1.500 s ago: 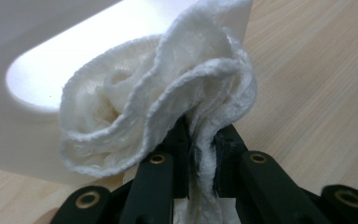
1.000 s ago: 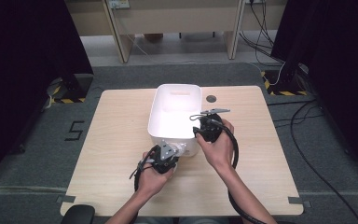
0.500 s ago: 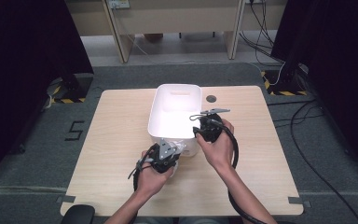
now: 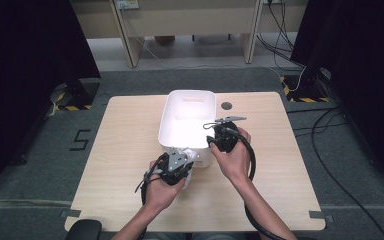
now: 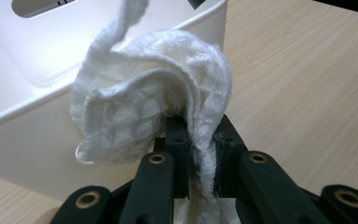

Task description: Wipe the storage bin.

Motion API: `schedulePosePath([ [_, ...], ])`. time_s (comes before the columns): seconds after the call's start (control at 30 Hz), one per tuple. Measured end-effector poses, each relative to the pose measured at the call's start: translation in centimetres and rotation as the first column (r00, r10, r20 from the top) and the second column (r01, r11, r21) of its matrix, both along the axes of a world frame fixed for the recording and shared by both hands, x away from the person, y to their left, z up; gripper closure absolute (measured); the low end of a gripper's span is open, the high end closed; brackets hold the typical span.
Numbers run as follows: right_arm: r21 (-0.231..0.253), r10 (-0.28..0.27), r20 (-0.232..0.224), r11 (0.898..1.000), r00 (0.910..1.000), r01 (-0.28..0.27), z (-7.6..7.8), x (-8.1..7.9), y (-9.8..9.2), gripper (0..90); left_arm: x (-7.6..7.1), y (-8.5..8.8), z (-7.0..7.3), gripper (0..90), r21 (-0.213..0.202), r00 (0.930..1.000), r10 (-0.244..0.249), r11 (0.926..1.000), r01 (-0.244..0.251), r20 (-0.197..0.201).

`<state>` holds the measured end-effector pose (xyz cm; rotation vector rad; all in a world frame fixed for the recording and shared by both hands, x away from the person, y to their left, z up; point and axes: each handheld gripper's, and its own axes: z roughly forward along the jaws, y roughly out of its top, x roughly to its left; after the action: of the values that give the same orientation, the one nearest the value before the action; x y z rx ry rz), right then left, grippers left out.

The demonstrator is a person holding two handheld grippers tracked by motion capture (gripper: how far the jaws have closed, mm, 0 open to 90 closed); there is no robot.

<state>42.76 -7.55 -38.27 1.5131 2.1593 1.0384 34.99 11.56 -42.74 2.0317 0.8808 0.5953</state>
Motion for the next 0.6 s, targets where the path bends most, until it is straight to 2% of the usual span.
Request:
schedulePosePath([
  [0.2, -0.003, 0.003, 0.001, 1.0, 1.0, -0.003, 0.0, 0.0, 0.0, 67.0, -0.4, 0.0, 0.6, 79.3, -0.015, 0.9997, 0.004, 0.9999, -0.004, 0.024],
  [0.6, -0.003, 0.004, 0.0, 1.0, 1.0, -0.004, 0.0, 0.0, 0.0, 66.9, -0.4, -0.2, 1.8, 79.5, -0.003, 0.997, -0.015, 0.9999, 0.015, 0.076],
])
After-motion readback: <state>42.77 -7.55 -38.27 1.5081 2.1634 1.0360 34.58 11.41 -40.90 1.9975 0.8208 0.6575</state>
